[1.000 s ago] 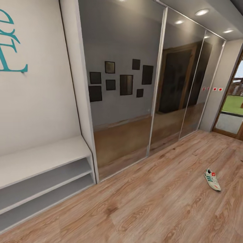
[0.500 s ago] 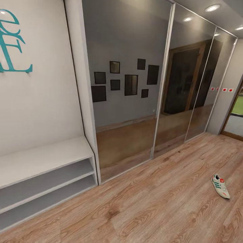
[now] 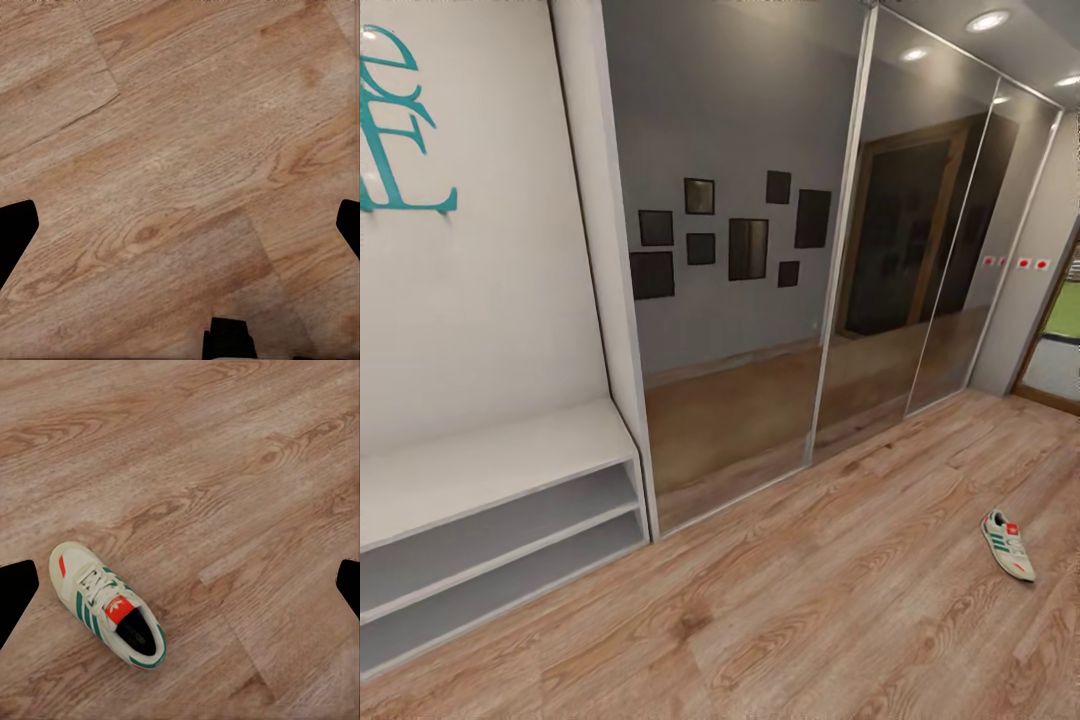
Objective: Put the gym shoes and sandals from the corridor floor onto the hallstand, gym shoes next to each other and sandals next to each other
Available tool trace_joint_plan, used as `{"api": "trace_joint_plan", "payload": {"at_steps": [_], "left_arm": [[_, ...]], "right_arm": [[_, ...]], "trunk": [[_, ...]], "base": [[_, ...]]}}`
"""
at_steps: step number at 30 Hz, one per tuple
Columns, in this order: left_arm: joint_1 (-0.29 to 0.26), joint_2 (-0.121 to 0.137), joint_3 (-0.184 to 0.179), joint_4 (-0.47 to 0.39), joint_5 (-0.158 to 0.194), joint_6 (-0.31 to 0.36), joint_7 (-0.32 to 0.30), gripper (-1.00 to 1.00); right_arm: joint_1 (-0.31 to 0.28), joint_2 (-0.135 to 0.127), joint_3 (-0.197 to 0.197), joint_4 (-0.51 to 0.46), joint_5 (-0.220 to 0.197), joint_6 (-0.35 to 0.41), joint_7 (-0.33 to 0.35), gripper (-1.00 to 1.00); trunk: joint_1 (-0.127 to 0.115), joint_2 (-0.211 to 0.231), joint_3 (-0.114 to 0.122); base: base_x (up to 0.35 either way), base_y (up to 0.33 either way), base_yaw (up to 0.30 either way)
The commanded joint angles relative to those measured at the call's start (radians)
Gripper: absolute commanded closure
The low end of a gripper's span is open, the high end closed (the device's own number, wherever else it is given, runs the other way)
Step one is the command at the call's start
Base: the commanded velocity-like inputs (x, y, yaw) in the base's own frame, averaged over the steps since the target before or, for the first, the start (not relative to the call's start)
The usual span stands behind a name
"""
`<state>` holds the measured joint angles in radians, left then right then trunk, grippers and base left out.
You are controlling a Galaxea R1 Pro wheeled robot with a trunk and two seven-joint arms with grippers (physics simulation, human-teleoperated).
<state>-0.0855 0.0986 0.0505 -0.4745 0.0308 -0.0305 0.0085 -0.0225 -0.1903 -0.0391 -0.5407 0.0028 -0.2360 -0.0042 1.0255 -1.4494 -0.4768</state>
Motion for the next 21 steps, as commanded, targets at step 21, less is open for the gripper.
{"api": "trace_joint_plan", "payload": {"at_steps": [21], "left_arm": [[0.0, 0.001, 0.0, 0.002, 0.003, -0.041, 0.001, -1.0]], "right_arm": [[-0.001, 0.0, 0.003, 0.002, 0.002, -0.003, 0.0, -1.0]], "trunk": [[-0.001, -0.001, -0.001]], "base": [[-0.077, -0.045, -0.058]]}}
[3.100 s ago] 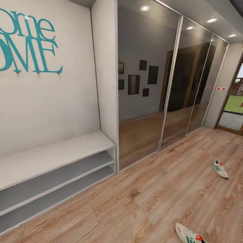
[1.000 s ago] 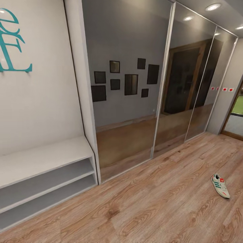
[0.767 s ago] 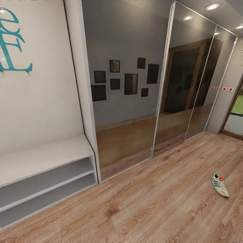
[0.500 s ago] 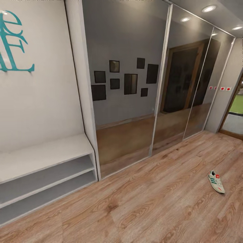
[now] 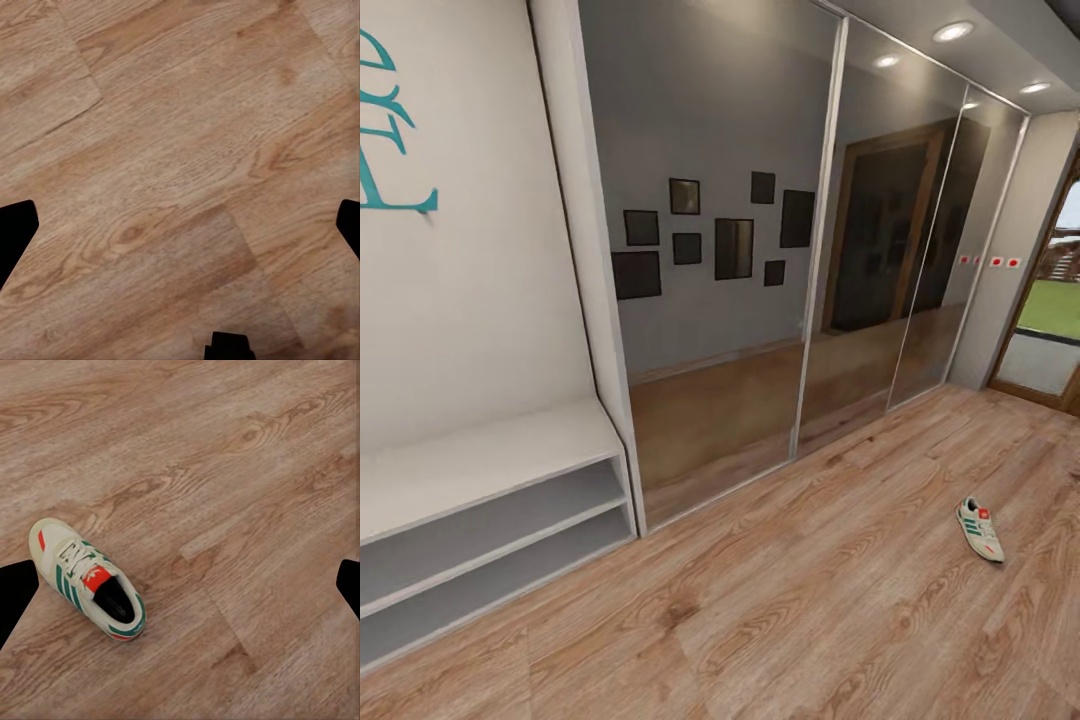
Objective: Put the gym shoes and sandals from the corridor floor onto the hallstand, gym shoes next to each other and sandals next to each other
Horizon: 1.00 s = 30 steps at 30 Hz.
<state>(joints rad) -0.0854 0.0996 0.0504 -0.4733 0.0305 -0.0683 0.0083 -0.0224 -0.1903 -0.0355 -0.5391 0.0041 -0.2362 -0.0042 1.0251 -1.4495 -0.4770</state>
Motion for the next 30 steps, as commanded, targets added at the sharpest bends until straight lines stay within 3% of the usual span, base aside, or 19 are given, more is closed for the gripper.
{"api": "trace_joint_plan", "payload": {"at_steps": [1, 30], "left_arm": [[-0.001, 0.0, 0.0, 0.001, 0.003, -0.003, 0.001, -1.0], [-0.001, 0.0, 0.0, 0.001, 0.003, -0.003, 0.001, -1.0]], "right_arm": [[-0.001, 0.0, -0.001, 0.001, 0.0, -0.003, 0.0, -1.0], [-0.001, 0.002, 0.002, 0.001, 0.001, -0.003, 0.0, -1.0]], "trunk": [[0.0, 0.0, -0.001], [0.0, 0.0, -0.001]], "base": [[0.0, -0.02, -0.002], [-0.02, -0.059, -0.001]]}}
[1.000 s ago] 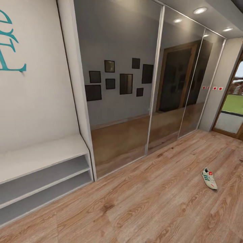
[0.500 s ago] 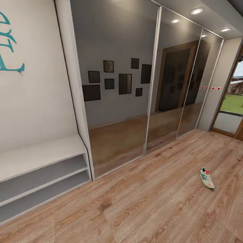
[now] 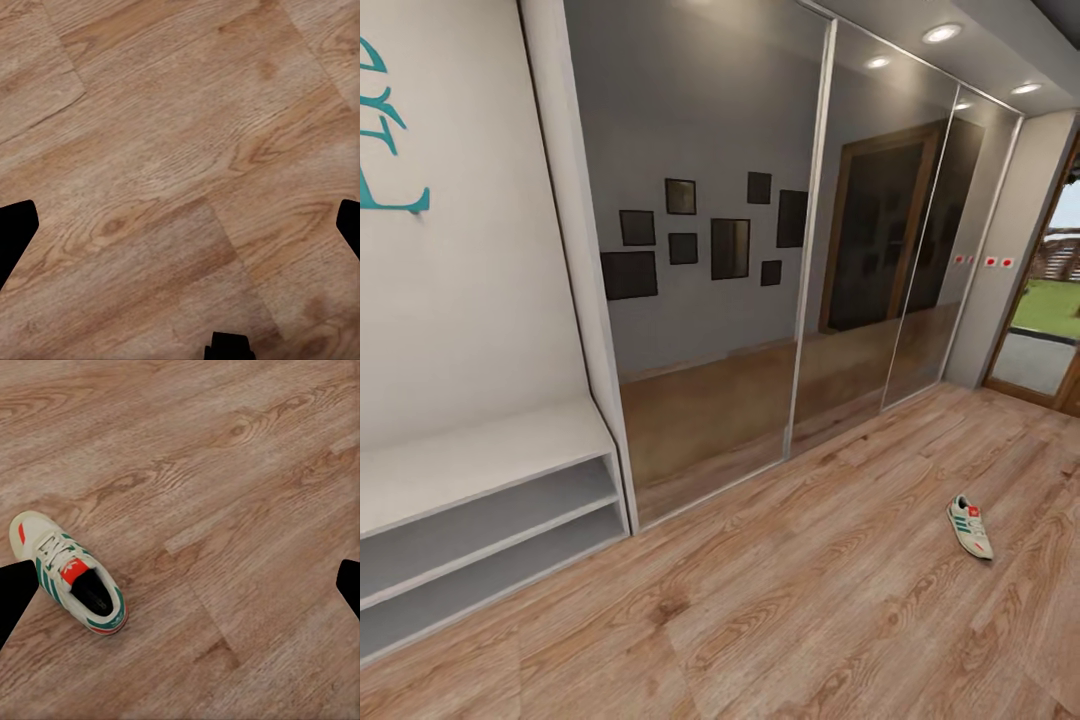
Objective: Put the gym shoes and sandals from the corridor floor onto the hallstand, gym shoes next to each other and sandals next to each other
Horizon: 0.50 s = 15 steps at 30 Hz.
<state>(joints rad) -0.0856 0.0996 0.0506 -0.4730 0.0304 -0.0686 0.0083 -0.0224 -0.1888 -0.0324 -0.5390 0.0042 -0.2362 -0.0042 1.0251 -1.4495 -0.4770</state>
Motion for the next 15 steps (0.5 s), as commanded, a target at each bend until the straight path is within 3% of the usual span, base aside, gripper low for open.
{"api": "trace_joint_plan", "payload": {"at_steps": [1, 8, 15], "left_arm": [[-0.001, 0.0, 0.0, 0.001, 0.003, -0.003, 0.001, -1.0], [-0.001, -0.001, 0.0, 0.001, 0.003, -0.002, 0.001, -1.0], [-0.001, -0.002, 0.0, 0.001, 0.002, -0.003, 0.001, -1.0]], "right_arm": [[-0.001, 0.0, -0.001, 0.001, 0.0, -0.003, 0.0, -1.0], [-0.001, 0.0, -0.001, 0.001, 0.0, -0.003, 0.0, -1.0], [-0.001, 0.0, 0.0, 0.001, 0.0, -0.003, 0.0, -1.0]], "trunk": [[0.0, 0.0, -0.001], [0.0, 0.0, -0.001], [0.0, 0.0, -0.001]], "base": [[0.0, -0.005, -0.115], [0.0, -0.002, -0.209], [0.0, -0.055, -0.041]]}}
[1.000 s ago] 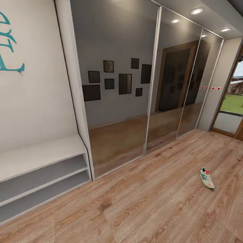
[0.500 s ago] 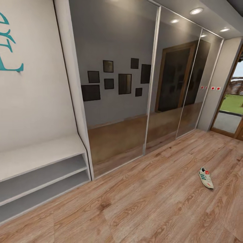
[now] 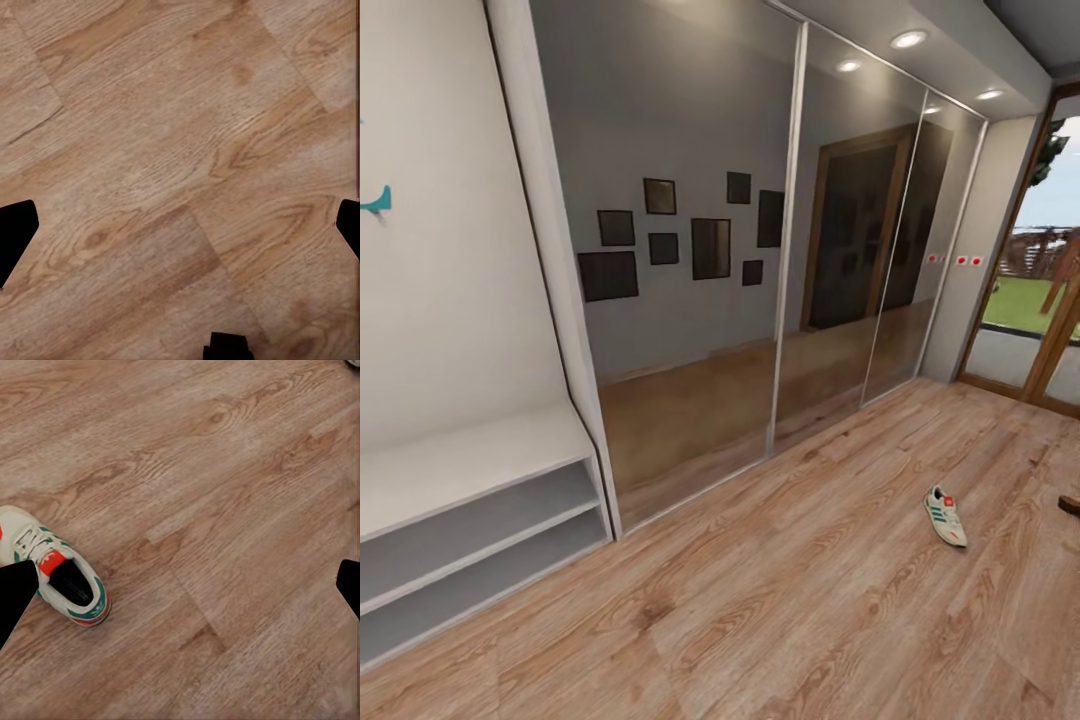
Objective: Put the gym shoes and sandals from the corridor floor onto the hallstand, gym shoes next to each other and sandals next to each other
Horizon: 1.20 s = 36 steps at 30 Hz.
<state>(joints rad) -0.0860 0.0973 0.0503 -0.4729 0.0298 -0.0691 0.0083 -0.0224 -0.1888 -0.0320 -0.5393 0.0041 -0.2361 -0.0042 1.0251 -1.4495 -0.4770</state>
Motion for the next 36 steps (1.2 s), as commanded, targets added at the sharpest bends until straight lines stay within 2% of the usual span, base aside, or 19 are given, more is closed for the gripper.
{"api": "trace_joint_plan", "payload": {"at_steps": [1, 8, 30, 36], "left_arm": [[0.0, 0.0, 0.0, 0.0, 0.003, -0.003, 0.001, -1.0], [-0.001, -0.001, 0.0, 0.0, 0.004, -0.003, 0.001, -1.0], [-0.001, 0.0, 0.0, 0.0, 0.003, -0.003, 0.001, -1.0], [-0.001, -0.001, 0.0, 0.0, 0.004, -0.003, 0.001, -1.0]], "right_arm": [[-0.001, 0.0, -0.001, 0.001, 0.0, -0.003, 0.0, -1.0], [-0.001, 0.0, 0.0, 0.001, 0.001, -0.004, 0.0, -1.0], [-0.001, 0.0, -0.003, 0.002, 0.002, -0.006, 0.001, -1.0], [-0.001, 0.0, -0.003, 0.001, 0.002, -0.006, 0.0, -1.0]], "trunk": [[0.0, 0.0, -0.001], [0.0, 0.0, -0.001], [0.0, 0.0, -0.001], [0.023, -0.042, -0.02]], "base": [[0.0, -0.187, -0.009], [0.0, -0.114, -0.002], [0.0, -0.003, 0.0], [0.0, 0.0, 0.0]]}}
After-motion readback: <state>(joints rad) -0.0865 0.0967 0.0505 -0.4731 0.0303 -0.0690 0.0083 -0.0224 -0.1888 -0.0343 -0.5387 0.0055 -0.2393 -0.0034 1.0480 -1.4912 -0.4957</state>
